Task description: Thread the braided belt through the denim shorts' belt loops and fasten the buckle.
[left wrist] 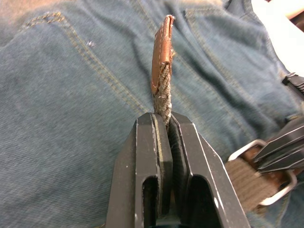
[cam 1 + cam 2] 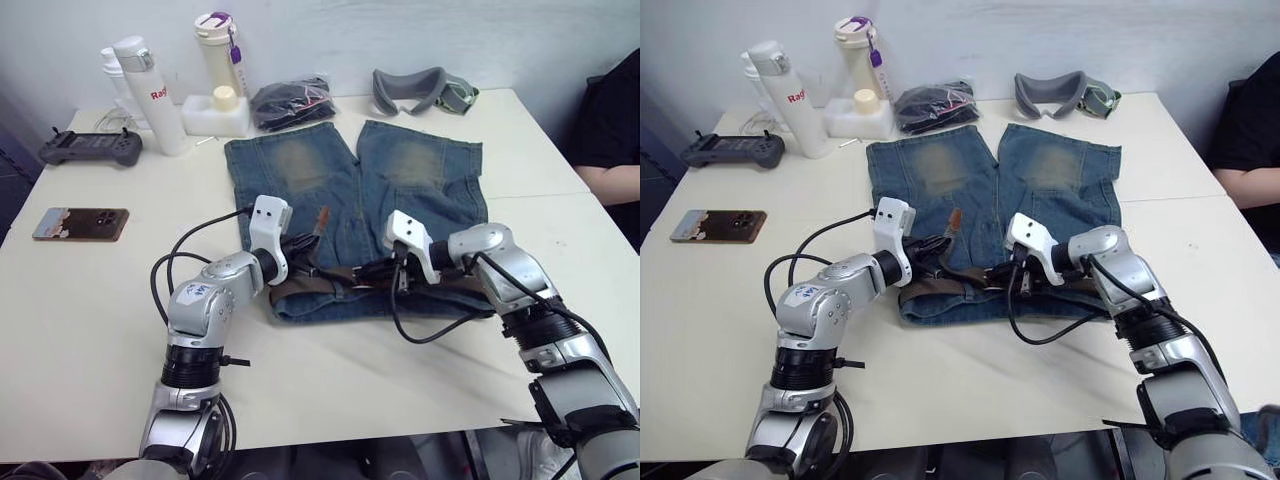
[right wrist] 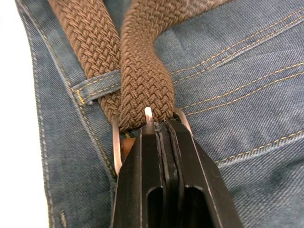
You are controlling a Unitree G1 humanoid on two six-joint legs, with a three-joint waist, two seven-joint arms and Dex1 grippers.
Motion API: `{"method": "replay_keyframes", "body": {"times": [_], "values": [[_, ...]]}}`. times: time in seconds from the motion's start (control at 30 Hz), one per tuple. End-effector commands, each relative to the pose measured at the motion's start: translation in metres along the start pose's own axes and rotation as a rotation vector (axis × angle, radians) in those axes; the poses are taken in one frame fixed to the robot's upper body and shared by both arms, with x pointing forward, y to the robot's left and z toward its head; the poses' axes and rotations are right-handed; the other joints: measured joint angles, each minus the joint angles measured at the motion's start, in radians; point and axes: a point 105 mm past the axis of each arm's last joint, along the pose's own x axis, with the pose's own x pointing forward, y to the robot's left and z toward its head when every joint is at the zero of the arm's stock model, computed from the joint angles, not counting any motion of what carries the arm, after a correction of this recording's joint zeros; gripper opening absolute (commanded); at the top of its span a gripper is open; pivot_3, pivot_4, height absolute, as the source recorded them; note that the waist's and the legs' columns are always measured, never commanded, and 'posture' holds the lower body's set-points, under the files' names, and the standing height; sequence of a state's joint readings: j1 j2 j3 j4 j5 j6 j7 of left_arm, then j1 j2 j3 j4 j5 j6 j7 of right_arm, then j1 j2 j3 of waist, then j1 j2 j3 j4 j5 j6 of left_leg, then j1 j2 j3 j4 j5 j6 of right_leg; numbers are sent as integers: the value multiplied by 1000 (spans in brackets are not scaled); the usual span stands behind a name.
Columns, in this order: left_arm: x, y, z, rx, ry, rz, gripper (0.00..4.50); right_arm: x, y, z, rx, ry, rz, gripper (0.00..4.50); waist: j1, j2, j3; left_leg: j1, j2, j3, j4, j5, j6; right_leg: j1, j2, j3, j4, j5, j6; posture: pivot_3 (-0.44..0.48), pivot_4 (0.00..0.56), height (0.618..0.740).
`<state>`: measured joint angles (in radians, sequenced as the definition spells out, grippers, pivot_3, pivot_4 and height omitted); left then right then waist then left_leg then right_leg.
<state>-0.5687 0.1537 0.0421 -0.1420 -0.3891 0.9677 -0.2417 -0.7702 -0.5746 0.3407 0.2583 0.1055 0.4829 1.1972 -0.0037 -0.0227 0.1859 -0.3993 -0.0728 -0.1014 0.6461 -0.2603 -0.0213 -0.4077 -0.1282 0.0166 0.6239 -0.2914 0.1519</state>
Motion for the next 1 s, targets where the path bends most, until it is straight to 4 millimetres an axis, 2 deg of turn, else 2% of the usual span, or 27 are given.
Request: {"method": "replay_keyframes", "body": {"times": [0.03, 0.13, 0.27, 0.33, 0.5, 0.6, 0.8, 0.9, 1.0], "values": [[0, -13, 27, 27, -88, -71, 0, 21, 17, -54, 78, 228, 36, 47, 2, -1, -1, 2, 0, 0, 0, 0, 0, 2, 0, 0, 0, 0, 0, 0, 150, 740], [4, -20, 40, 28, -124, -124, 0, 24, 24, -61, 70, 275, 52, 47, 2, -2, -5, 15, 2, -1, -2, -6, 2, 18, 1, -2, -7, -1, -1, 0, 150, 740], [9, -28, 50, 44, -140, -171, 0, 27, 29, -61, 73, 270, 57, 47, 2, -3, -6, 20, 2, -4, -2, -8, 1, 27, 2, -6, -11, -1, -1, 0, 150, 740], [11, -30, 48, 53, -127, -186, 0, 25, 20, -57, 79, 242, 0, 47, 1, -3, -6, 25, 4, -4, -4, -9, 0, 32, 3, -6, -14, -1, -1, 0, 150, 740], [9, -34, 27, 105, -50, -210, 0, -2, -5, -34, 93, 156, -107, 47, 1, -2, -5, 27, 6, -4, -8, -12, 3, 32, 5, -5, -15, -1, -2, 0, 150, 740], [3, -37, 15, 135, -8, -229, 0, -21, -12, -18, 107, 99, -134, 47, 8, 0, -4, 27, 6, -4, -8, -12, 4, 32, 5, -5, -15, -1, -2, 0, 150, 740], [-4, -25, -16, 211, 104, -184, 0, -44, -14, 11, 191, -51, -128, 47, 16, 3, -2, 23, 6, -6, -11, -12, 4, 28, 5, -4, -19, -1, -2, 0, 150, 740], [-5, -23, -23, 222, 121, -173, 0, -50, -9, 19, 250, -121, -100, 47, 14, 3, -2, 22, 6, -6, -16, -12, 4, 23, 5, -3, -20, -2, -3, 0, 150, 740], [-5, -22, -25, 228, 125, -166, 0, -48, 1, 24, 291, -164, -51, 47, 14, 3, -2, 10, 7, -6, -16, -8, -2, 10, 5, -2, -17, -2, -3, 0, 150, 740]]}}
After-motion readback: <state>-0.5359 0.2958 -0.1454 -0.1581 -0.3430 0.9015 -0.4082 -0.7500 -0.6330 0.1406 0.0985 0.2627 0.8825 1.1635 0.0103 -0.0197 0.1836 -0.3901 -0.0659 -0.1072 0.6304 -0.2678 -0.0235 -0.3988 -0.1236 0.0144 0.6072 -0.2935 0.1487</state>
